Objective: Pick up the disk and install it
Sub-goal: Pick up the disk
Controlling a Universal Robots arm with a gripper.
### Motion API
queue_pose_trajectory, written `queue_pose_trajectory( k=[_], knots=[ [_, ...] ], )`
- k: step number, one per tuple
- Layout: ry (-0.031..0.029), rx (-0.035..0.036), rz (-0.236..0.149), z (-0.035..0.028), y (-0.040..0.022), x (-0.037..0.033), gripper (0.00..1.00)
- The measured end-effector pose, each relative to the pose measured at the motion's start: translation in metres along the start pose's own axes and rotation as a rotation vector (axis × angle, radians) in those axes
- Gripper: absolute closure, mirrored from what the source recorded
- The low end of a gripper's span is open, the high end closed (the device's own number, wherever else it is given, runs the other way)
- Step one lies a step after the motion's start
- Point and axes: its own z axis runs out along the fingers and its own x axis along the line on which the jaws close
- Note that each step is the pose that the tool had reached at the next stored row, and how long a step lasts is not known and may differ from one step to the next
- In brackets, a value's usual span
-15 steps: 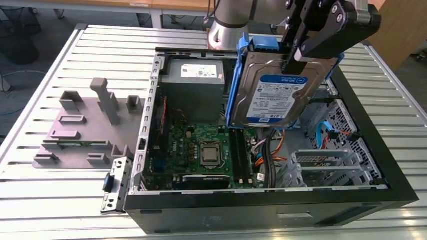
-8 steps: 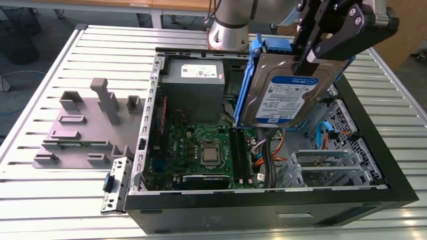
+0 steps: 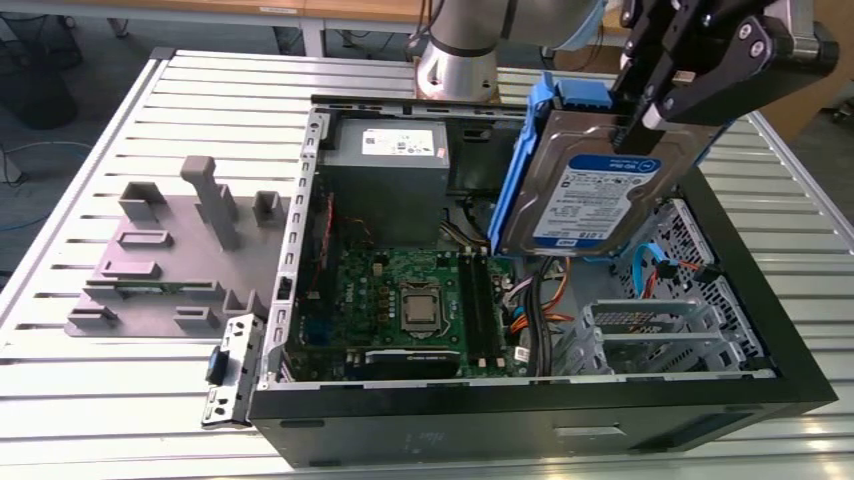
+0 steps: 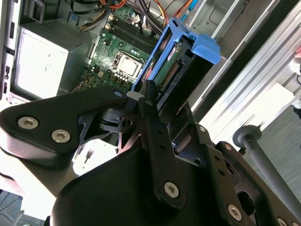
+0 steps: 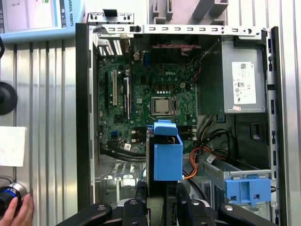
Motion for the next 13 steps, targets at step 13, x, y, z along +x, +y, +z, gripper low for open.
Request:
queue_pose_trajectory(
  k=[13],
  knots=[
    [-0.0001, 0.0000, 0.000, 0.0010, -0.0015, 0.0001, 0.65]
  ],
)
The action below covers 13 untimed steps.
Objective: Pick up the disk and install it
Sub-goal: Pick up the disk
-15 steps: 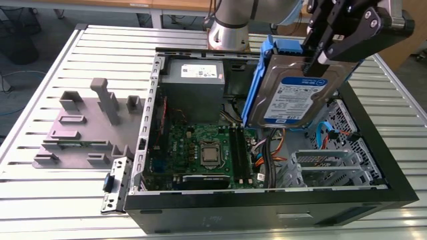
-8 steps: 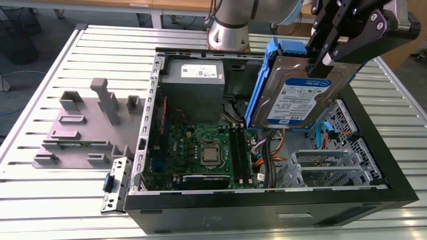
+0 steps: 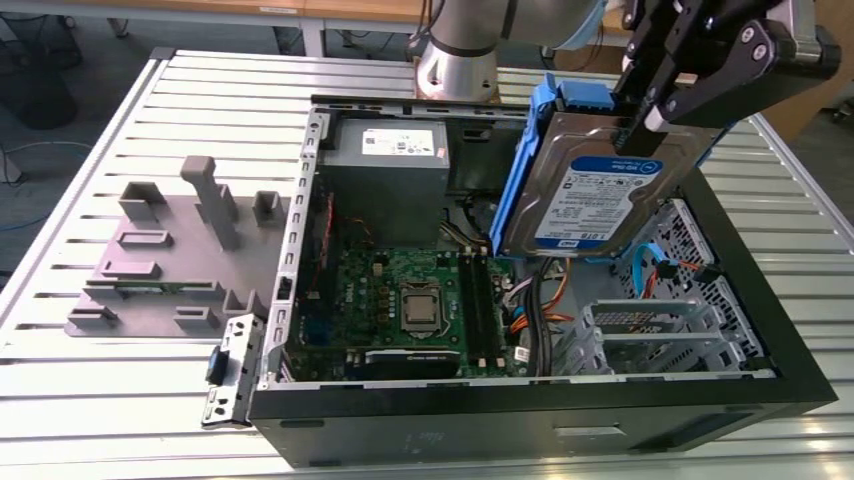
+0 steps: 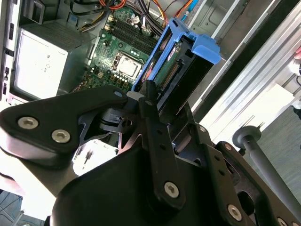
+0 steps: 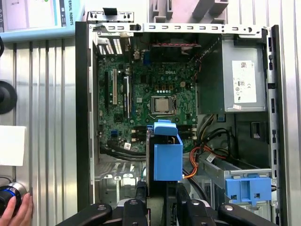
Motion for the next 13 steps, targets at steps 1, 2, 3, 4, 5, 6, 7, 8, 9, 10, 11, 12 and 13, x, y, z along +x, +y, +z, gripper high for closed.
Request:
queue_pose_trajectory(
  k=[1, 2, 3, 4, 5, 6, 7, 8, 9, 10, 11, 12, 13],
  knots=[
    [0.0000, 0.0000, 0.000, 0.0002, -0.0006, 0.0000, 0.65],
    [0.0000, 0.0000, 0.000, 0.0003, -0.0011, 0.0000, 0.65],
    [-0.0001, 0.0001, 0.000, 0.0007, -0.0019, 0.0001, 0.65],
    [-0.0001, 0.0000, 0.000, 0.0011, -0.0031, 0.0004, 0.65],
    [0.0000, 0.0000, 0.000, 0.0015, -0.0046, 0.0009, 0.65],
    [0.0002, 0.0000, 0.000, 0.0019, -0.0063, 0.0015, 0.65],
    [0.0000, 0.0000, 0.000, 0.0025, -0.0078, 0.0024, 0.65],
    [0.0000, 0.0000, 0.000, 0.0032, -0.0091, 0.0036, 0.65],
    [0.0001, 0.0000, 0.000, 0.0040, -0.0100, 0.0048, 0.65],
    [0.0000, 0.0000, 0.000, 0.0050, -0.0107, 0.0060, 0.65],
    [-0.0002, 0.0000, 0.000, 0.0061, -0.0113, 0.0073, 0.65],
    [-0.0002, 0.0000, 0.000, 0.0072, -0.0118, 0.0084, 0.65],
    [0.0000, 0.0000, 0.000, 0.0083, -0.0123, 0.0094, 0.65]
  ],
)
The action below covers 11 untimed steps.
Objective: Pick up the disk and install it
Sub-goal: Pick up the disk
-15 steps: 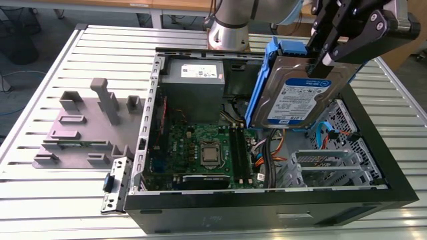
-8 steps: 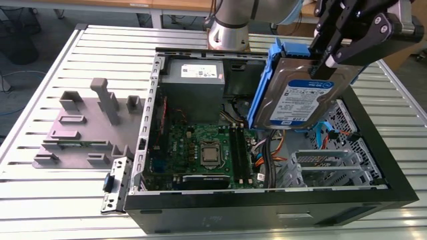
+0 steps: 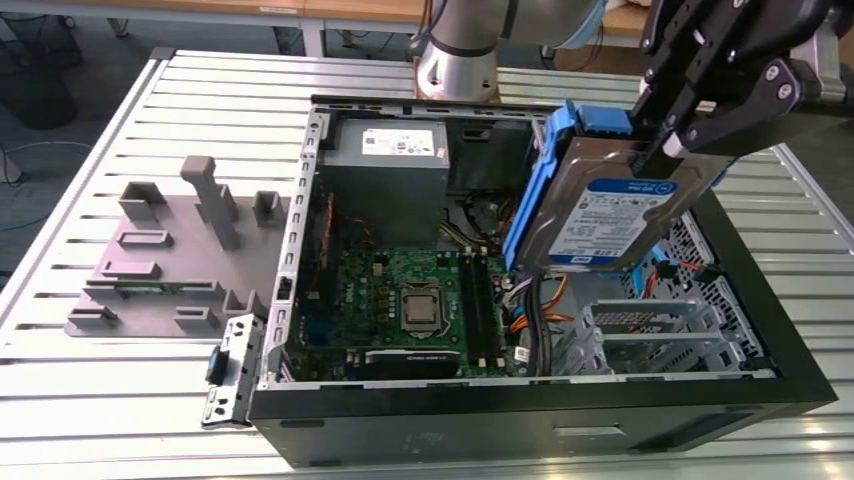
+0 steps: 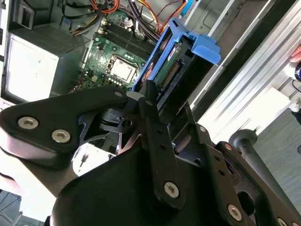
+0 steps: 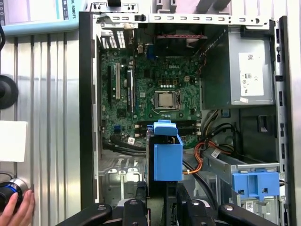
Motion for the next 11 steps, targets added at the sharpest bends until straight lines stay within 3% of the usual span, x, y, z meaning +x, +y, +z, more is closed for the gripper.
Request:
queue_pose_trajectory(
  k=[6, 11],
  knots=[
    [0.0002, 0.0000, 0.000, 0.0062, -0.0047, 0.0018, 0.65],
    [0.0001, -0.0002, 0.000, 0.0088, -0.0149, 0.0016, 0.65]
  ],
)
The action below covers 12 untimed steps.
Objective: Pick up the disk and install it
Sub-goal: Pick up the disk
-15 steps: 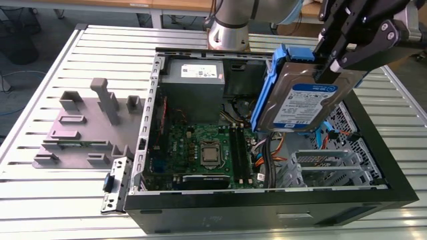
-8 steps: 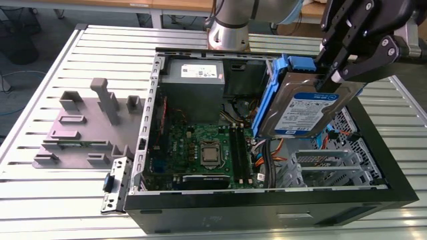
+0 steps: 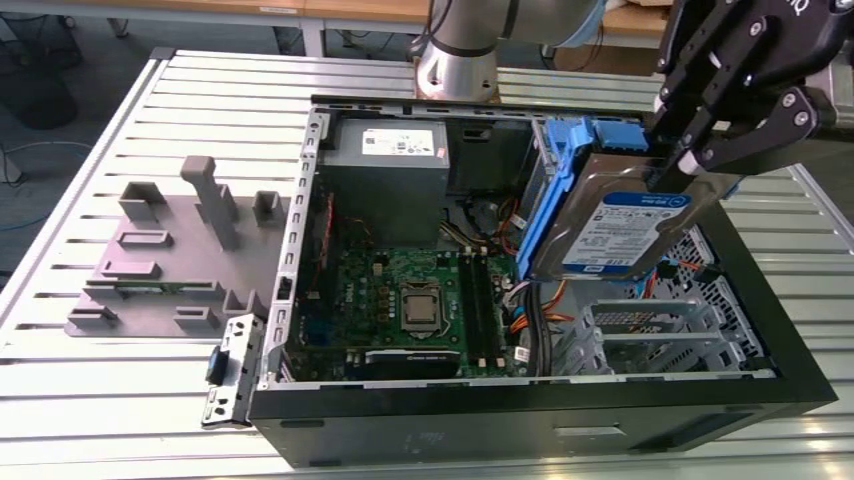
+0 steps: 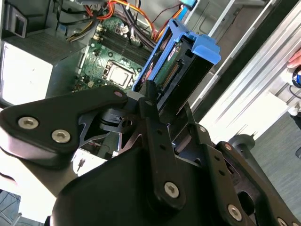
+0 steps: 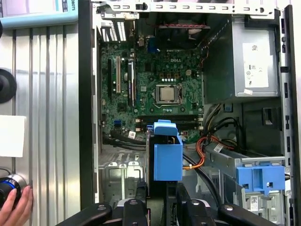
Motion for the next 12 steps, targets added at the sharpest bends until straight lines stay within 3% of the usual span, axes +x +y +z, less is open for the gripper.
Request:
queue_pose_trajectory(
  k=[5, 12],
  knots=[
    [-0.0001, -0.0002, 0.000, 0.0013, -0.0109, 0.0011, 0.65],
    [0.0001, -0.0002, 0.000, 0.0016, -0.0163, 0.0127, 0.65]
  ],
)
